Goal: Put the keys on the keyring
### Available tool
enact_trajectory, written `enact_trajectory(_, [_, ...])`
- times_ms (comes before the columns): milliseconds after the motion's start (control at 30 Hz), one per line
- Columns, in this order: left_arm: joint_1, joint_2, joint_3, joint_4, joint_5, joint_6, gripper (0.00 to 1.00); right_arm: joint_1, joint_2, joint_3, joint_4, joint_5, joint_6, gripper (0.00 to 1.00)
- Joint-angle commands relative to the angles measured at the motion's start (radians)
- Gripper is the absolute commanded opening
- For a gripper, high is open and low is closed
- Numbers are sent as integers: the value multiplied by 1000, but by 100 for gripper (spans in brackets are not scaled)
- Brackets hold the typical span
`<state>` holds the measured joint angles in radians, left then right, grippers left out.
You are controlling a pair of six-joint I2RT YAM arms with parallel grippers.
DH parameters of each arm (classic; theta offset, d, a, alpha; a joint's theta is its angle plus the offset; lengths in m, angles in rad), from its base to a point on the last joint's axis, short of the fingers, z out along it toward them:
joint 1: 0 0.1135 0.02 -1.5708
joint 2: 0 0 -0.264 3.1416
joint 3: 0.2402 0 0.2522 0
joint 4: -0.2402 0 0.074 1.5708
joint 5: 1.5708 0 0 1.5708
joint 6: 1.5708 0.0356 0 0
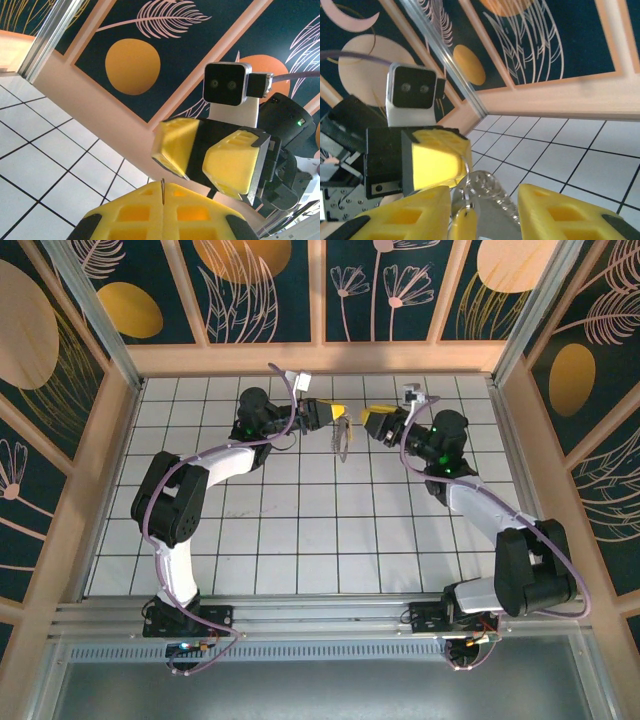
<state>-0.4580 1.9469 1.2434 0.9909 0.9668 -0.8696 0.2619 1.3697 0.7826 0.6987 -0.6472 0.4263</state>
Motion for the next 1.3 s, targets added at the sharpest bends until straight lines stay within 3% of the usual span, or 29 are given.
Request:
enact_trajectory(0, [-7,-40,0,25,4,6,0,-14,-11,-14,14,-15,-6,45])
enact_trajectory(267, [-10,-39,10,19,12,7,0,-3,48,10,70,-100,24,48])
enact_trajectory(700, [-11,-45,13,6,13,15,0,55,108,53,75,-102,19,44])
enact_trajectory(900, [-13,-43,14,7,13,16,0,63,117,68,64,-101,15,31])
enact_trajectory(1067, [-14,-44,11,6,8,16,0,75,114,79,32,-98,-7,2])
enact_trajectory(1267, [-15,-56,-2,7,-22,18,0,106,82,73,-37,-6,-47,0])
